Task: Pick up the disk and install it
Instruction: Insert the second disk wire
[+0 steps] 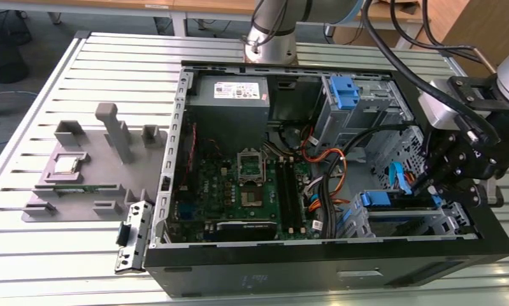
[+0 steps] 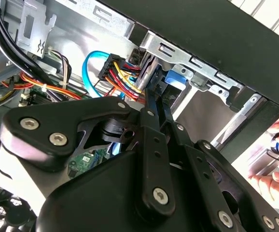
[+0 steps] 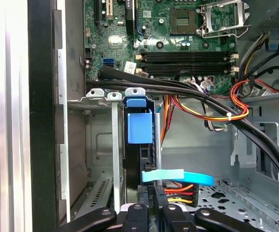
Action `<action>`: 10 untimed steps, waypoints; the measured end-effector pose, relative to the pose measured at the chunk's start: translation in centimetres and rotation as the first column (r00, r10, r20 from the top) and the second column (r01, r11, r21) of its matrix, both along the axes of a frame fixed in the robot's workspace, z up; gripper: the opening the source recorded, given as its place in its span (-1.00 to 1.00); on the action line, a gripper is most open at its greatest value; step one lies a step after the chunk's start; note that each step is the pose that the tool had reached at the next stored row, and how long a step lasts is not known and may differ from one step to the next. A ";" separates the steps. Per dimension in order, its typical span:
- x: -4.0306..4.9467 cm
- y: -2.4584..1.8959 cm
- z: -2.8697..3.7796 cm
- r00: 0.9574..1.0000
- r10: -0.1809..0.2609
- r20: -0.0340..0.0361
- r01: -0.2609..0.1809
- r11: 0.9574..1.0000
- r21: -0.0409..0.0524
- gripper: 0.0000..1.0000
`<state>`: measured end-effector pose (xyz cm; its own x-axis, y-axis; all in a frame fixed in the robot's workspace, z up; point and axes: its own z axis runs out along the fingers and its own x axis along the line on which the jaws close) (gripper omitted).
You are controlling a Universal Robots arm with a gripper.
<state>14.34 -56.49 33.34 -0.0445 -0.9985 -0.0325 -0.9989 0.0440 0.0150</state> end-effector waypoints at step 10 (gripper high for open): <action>0.00 -0.01 -0.34 1.000 0.000 0.000 0.000 1.000 0.000 -0.65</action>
